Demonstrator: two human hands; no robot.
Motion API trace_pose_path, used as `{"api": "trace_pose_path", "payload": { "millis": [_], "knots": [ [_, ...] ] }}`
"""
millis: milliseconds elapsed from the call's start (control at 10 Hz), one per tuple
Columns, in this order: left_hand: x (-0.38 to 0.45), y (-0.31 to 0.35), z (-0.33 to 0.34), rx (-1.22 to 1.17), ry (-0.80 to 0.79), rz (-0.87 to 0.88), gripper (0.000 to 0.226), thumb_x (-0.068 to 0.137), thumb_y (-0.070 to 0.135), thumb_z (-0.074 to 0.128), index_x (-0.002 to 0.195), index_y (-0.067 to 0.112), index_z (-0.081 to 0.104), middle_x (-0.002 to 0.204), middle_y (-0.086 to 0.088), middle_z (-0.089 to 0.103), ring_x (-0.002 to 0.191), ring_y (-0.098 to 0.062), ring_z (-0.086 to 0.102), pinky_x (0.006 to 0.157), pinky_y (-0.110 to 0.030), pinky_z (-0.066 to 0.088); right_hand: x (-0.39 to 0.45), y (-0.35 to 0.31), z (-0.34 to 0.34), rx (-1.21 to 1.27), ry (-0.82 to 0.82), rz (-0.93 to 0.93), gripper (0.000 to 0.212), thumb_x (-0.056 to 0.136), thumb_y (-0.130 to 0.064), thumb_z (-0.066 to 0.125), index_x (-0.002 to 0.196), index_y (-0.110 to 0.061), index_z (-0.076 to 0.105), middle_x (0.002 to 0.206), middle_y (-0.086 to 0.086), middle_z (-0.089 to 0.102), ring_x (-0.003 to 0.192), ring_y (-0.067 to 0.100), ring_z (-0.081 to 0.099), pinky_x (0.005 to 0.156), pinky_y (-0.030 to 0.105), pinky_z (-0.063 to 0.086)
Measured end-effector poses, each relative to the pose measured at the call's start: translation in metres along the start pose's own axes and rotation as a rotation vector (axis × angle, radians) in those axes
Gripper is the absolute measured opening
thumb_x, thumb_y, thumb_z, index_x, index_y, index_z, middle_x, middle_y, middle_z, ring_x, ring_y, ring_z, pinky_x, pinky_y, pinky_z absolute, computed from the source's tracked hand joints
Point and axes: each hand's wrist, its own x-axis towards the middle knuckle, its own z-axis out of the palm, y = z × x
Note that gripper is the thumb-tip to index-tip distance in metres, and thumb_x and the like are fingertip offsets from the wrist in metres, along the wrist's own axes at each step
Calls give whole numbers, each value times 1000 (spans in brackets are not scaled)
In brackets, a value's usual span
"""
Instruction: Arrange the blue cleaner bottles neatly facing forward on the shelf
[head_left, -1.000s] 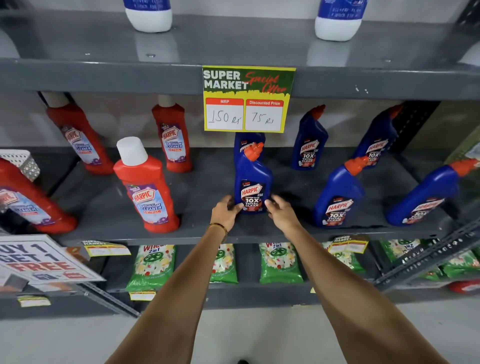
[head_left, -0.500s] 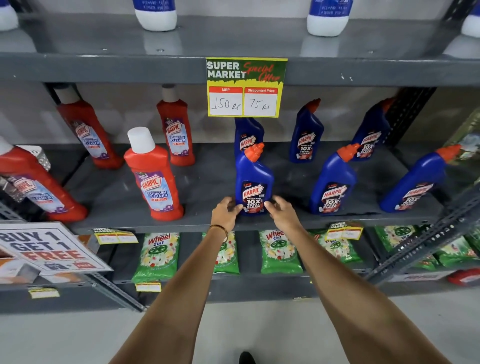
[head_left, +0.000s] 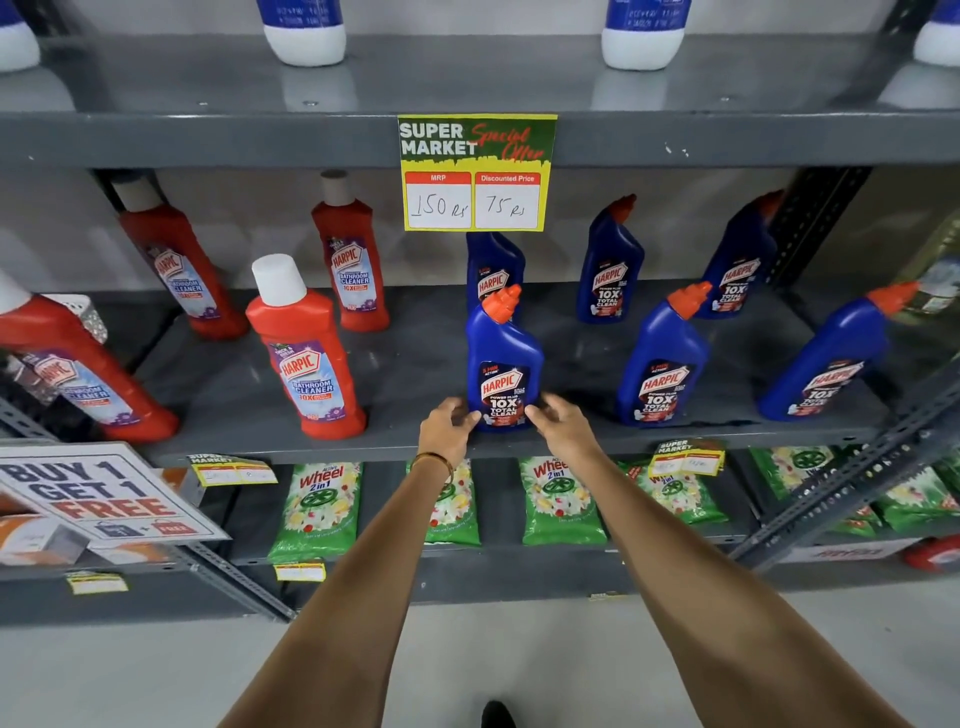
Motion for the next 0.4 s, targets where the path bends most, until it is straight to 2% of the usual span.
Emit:
{"api": "trace_pose_path", "payload": {
  "millis": [100, 200, 300, 400],
  "knots": [
    [-2, -1, 0, 42, 20, -21, 41, 87, 19, 60, 122, 0, 52, 124, -19, 61, 114, -31, 57, 98, -37, 45, 1, 1, 1, -25, 13, 51, 49, 89, -27, 55, 133, -7, 45, 124, 14, 61, 115, 27, 56, 100, 38, 44],
    [-11, 1, -4, 118, 26, -24, 40, 88, 21, 57, 124, 3, 49, 124, -19, 61, 112, -32, 57, 96, -38, 47, -6, -4, -2, -105, 74, 51, 51, 91, -27, 52, 135, -6, 40, 128, 16, 59, 117, 29, 55, 98, 37, 43],
    [-22, 0, -8, 249, -11, -13, 40, 90, 24, 53, 126, 8, 47, 123, -19, 61, 110, -35, 58, 92, -41, 50, -24, -6, -4, -304, 131, -83, 47, 95, -30, 43, 135, -6, 40, 133, 17, 55, 121, 32, 53, 98, 41, 44],
    [-46, 3, -13, 434, -21, 73, 42, 91, 31, 47, 129, 11, 43, 123, -20, 61, 111, -38, 57, 91, -47, 50, -51, -11, -3, -615, 239, -293, 49, 97, -34, 34, 137, -6, 37, 143, 16, 45, 133, 30, 41, 108, 41, 35]
  ]
}}
